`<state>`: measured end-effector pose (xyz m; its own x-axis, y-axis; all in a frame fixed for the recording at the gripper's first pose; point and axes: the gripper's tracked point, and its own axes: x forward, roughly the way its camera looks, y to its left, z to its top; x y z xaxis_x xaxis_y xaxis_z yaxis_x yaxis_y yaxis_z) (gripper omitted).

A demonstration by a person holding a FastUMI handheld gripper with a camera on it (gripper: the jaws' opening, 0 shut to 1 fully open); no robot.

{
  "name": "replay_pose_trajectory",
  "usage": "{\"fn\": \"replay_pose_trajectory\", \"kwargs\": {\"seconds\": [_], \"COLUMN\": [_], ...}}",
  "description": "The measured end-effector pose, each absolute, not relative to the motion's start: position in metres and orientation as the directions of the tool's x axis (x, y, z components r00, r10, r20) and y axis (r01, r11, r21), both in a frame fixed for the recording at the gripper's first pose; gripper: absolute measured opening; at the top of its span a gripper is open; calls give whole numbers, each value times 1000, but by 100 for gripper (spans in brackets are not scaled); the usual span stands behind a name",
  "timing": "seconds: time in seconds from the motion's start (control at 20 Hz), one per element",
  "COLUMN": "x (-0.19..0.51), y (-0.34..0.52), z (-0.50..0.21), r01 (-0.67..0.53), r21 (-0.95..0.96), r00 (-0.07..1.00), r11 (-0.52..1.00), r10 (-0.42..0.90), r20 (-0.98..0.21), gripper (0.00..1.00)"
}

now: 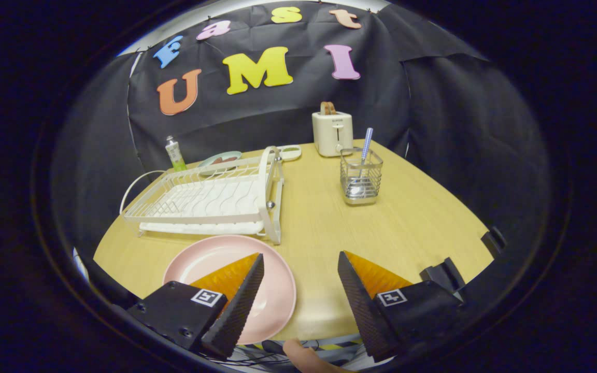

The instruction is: Take the plate from the dish rack, then take the spoon from the basket and place it into the plate.

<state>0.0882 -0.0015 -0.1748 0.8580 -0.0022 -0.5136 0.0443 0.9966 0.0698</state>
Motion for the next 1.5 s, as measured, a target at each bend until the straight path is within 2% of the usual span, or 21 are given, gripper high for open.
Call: {"fn": "replay_pose_trajectory", "kwargs": {"seconds": [0.8,1.0,1.2,1.35,1.5], "x": [51,72,117,159,208], "y": [-37,-49,-89,-111,-126], "z": [-73,-53,-51,-65,-76], "r01": [29,-15,44,68,46], "r21": [105,81,-2,-3,48], "r00": [958,986,997,993,990], "r11": [994,997,999,998,998], "r10": [2,28,-44,-68,-39], "r20": [-287,-165,-69,-97,-139], "gripper": [98,99,99,99,99]}}
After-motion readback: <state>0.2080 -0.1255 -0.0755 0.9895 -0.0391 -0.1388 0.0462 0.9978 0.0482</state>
